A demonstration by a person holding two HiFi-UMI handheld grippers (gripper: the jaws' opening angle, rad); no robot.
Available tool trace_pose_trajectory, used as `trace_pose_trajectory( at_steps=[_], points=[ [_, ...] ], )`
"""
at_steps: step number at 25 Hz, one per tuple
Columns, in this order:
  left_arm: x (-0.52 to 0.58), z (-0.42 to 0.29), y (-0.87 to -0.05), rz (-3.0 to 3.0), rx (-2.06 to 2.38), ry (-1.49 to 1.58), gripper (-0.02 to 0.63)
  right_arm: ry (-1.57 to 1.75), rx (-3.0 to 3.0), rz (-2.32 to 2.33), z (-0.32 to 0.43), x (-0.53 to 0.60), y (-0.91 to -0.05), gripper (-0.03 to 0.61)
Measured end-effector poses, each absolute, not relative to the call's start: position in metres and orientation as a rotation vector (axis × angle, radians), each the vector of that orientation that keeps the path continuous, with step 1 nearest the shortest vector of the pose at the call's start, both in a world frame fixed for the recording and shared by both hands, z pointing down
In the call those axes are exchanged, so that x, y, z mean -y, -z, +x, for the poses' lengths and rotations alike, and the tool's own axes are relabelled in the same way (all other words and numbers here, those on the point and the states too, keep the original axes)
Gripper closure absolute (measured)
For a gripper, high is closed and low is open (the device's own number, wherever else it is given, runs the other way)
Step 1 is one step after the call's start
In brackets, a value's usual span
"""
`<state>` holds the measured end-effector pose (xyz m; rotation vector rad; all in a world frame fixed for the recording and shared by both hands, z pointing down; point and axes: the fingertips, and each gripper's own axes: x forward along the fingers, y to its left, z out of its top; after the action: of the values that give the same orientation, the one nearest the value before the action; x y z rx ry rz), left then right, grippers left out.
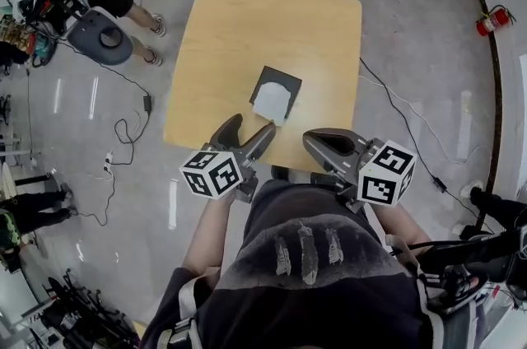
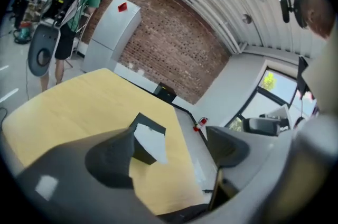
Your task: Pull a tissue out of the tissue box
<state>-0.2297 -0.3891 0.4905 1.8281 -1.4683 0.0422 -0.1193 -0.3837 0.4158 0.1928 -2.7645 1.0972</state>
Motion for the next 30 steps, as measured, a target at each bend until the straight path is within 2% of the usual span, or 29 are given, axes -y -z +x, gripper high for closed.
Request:
trace_pose_trajectory(
  at_steps=[5, 17, 24, 30],
  points=[
    [0.39, -0.238, -0.53, 1.67, 1.448, 0.011, 0.132, -1.097, 2.771, 0.207, -0.116, 0.386, -0.417, 0.58],
    [0.403, -0.249, -0.569, 1.528, 1.444, 0.124, 0.146, -1.096, 2.763, 0.215, -0.112, 0.388, -0.419, 0.58],
    [0.403, -0.244, -0.573, 1.519, 1.386, 0.188, 0.309, -1.081, 2.756, 0.227, -0.11, 0.39, -0.42, 0.58],
    [0.4, -0.243, -0.573, 1.513, 1.347, 0.234, 0.529, -1.065, 2.75, 0.229, -0.108, 0.39, -0.42, 0.58]
  ],
)
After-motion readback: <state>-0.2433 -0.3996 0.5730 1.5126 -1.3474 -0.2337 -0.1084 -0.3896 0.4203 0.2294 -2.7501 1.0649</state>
